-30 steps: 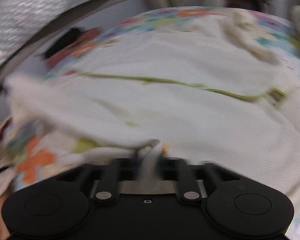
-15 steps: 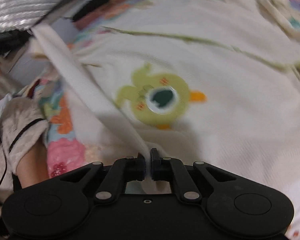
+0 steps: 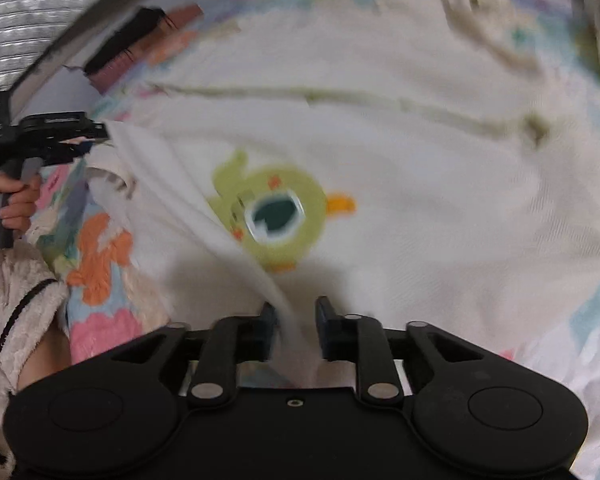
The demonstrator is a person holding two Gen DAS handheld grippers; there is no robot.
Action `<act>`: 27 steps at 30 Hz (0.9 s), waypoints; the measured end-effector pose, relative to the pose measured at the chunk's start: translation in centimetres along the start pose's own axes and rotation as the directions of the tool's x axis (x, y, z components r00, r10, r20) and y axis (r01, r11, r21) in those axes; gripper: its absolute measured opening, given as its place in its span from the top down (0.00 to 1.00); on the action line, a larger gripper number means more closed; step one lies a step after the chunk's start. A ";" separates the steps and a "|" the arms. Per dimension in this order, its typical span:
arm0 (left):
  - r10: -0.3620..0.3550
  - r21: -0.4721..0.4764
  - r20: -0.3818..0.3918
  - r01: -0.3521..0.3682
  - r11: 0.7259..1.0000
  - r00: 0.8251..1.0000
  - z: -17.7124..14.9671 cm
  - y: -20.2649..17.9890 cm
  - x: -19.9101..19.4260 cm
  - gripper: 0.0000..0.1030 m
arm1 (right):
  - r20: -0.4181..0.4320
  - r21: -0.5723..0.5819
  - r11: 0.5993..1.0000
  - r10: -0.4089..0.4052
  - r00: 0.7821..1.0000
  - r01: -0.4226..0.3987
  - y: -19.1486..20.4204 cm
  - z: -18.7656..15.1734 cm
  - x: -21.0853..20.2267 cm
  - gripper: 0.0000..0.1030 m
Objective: Fold clothes
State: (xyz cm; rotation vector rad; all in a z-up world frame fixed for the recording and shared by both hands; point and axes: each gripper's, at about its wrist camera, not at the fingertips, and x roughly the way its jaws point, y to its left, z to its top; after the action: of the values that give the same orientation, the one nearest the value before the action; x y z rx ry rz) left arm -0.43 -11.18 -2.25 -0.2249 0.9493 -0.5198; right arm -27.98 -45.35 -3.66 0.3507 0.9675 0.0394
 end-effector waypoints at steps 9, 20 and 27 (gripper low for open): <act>-0.030 0.058 0.032 0.028 0.998 0.999 -0.2 -1.3 -1.1 0.50 | 0.254 0.070 0.990 -0.133 0.958 0.119 -1.2 1.7 -2.0 0.44; -0.120 0.151 0.110 0.103 0.983 0.987 -0.5 -2.2 -5.1 0.44 | 0.221 0.174 0.957 -0.266 0.938 0.231 1.7 6.7 -3.9 0.44; -0.124 0.226 0.025 0.116 0.967 0.992 -1.8 -2.5 -1.8 0.44 | 0.201 0.237 0.931 -0.328 0.923 0.279 2.0 16.2 -4.2 0.41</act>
State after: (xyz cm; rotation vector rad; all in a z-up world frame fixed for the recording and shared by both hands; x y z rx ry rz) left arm -3.56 -12.30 -1.04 -0.0881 0.8347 -0.7271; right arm -16.97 -48.71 8.70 0.3802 0.7794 -0.3832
